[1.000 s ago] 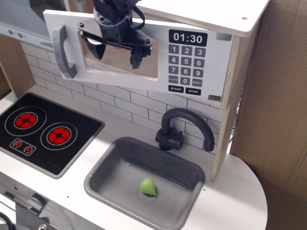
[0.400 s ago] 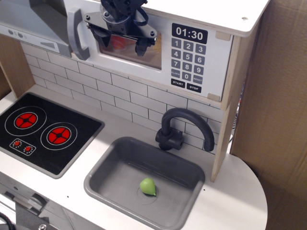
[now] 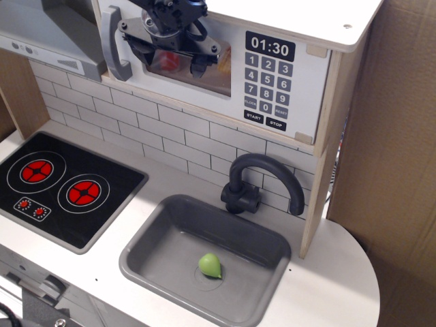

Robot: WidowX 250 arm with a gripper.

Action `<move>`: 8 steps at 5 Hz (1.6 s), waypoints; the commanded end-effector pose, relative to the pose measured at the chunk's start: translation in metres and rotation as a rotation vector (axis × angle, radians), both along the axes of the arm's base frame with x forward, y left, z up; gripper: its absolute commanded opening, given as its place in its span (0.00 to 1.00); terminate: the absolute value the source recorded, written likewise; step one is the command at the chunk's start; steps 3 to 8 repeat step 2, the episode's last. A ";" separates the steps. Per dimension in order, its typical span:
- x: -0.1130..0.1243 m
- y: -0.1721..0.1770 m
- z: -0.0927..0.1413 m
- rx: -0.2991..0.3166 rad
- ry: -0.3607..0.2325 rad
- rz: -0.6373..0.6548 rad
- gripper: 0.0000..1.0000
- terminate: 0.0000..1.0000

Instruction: Close microwave

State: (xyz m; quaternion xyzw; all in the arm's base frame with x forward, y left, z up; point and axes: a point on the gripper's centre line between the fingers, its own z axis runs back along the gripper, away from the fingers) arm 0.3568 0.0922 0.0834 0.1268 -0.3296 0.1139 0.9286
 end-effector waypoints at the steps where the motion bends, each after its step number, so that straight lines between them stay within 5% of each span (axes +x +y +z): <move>1: -0.025 -0.019 0.030 -0.055 0.058 0.078 1.00 0.00; 2: -0.050 -0.028 0.028 -0.113 0.150 0.106 1.00 1.00; 8: -0.050 -0.028 0.028 -0.113 0.150 0.106 1.00 1.00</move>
